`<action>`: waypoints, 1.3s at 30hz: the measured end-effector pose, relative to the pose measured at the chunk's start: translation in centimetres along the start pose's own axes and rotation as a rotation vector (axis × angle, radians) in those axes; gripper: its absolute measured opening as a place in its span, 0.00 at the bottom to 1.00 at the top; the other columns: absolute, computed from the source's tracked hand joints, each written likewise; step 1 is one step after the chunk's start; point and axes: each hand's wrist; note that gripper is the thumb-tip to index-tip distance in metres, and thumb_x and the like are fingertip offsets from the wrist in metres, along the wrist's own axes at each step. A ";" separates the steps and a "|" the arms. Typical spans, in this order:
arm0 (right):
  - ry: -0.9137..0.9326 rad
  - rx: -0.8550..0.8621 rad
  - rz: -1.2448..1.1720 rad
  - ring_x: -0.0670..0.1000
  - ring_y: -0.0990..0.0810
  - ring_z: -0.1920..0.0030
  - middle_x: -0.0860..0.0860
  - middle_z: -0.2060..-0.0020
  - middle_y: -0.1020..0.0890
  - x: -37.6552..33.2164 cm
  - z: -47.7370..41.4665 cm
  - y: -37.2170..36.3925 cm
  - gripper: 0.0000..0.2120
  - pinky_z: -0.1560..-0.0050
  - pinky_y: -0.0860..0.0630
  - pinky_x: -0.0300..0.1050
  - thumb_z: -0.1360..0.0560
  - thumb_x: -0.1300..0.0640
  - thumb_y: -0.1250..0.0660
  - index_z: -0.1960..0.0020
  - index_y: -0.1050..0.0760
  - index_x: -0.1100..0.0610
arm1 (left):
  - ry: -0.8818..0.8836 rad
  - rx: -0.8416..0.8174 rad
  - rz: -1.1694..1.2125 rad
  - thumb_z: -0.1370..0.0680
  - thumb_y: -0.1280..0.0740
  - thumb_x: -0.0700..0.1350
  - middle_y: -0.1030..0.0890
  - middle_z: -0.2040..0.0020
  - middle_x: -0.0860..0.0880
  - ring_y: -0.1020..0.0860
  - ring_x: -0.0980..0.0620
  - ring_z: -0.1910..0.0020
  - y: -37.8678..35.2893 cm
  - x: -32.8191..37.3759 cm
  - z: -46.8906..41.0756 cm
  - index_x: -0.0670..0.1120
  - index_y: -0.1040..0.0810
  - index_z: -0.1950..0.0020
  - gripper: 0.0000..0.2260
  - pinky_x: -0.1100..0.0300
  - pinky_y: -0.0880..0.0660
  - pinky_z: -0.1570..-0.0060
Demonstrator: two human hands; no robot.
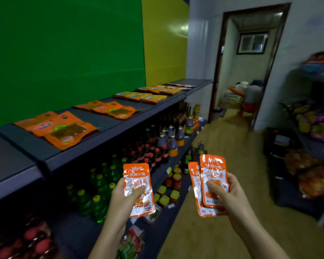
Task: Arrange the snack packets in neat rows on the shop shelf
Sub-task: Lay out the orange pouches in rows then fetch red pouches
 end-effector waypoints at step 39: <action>-0.093 0.174 -0.038 0.55 0.17 0.57 0.55 0.53 0.18 1.1 -67.7 22.9 0.17 0.64 0.20 0.44 0.27 0.62 0.32 0.41 0.32 0.55 | 0.049 -0.230 -0.054 0.24 0.35 0.38 0.18 0.51 0.48 0.19 0.49 0.53 -52.6 -4.9 -56.6 0.51 0.28 0.46 0.10 0.60 0.23 0.60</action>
Point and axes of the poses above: each hand's wrist, its own z-axis away from the middle knuckle, its own y-axis out of the back of the hand, x = y × z
